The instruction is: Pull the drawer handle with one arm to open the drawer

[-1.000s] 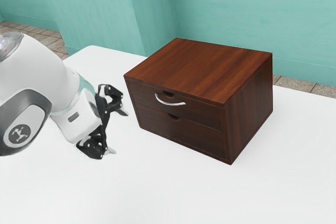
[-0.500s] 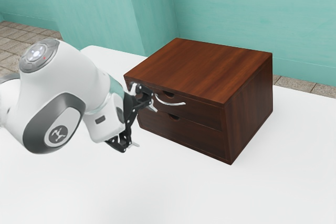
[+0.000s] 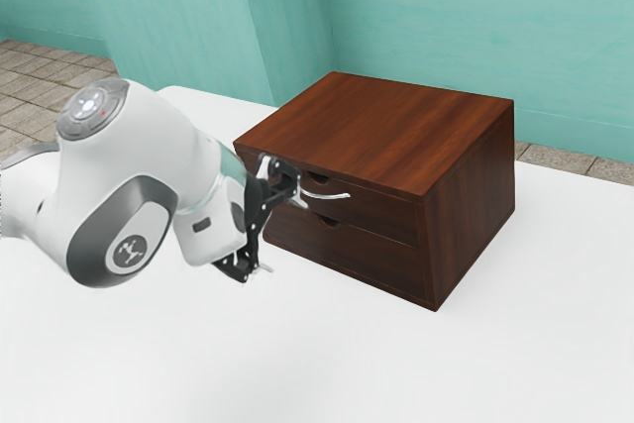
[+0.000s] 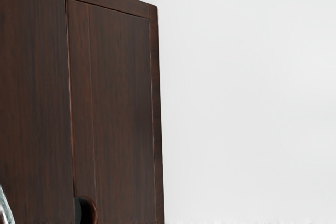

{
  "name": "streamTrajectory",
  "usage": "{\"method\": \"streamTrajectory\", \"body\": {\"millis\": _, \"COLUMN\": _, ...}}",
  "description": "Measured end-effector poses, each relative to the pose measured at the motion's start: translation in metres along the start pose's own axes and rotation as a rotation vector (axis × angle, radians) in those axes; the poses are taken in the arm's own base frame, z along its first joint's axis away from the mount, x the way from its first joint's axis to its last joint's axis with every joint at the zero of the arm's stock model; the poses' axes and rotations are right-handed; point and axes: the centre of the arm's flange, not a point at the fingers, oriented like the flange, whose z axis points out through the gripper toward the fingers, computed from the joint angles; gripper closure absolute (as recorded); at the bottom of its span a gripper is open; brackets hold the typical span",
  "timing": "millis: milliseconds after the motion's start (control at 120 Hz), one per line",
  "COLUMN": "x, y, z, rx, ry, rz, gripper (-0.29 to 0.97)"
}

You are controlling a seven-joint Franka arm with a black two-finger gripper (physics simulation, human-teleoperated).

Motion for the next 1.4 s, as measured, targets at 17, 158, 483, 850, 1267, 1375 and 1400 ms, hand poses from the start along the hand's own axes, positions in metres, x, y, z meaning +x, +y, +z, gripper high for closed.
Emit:
{"method": "streamTrajectory", "body": {"millis": 17, "x": -0.001, "y": -0.002, "z": 0.002, "rx": -0.001, "ry": 0.000, "rz": -0.002, "gripper": 0.00}}
{"method": "streamTrajectory", "body": {"millis": 158, "x": -0.010, "y": -0.010, "z": 0.018, "rx": -0.013, "ry": 0.001, "rz": -0.013, "gripper": 0.00}}
{"method": "streamTrajectory", "body": {"millis": 483, "x": -0.030, "y": -0.020, "z": 0.038, "rx": -0.003, "ry": -0.005, "rz": -0.058, "gripper": 0.00}}
{"method": "streamTrajectory", "body": {"millis": 850, "x": -0.032, "y": -0.026, "z": 0.037, "rx": 0.030, "ry": 0.014, "rz": -0.128, "gripper": 0.00}}
{"method": "streamTrajectory", "body": {"millis": 1267, "x": -0.037, "y": -0.025, "z": 0.052, "rx": 0.020, "ry": 0.014, "rz": -0.177, "gripper": 0.00}}
{"method": "streamTrajectory", "body": {"millis": 1375, "x": -0.037, "y": -0.024, "z": 0.057, "rx": 0.014, "ry": 0.015, "rz": -0.185, "gripper": 0.00}}
{"method": "streamTrajectory", "body": {"millis": 1400, "x": -0.037, "y": -0.024, "z": 0.058, "rx": 0.014, "ry": 0.016, "rz": -0.187, "gripper": 0.00}}
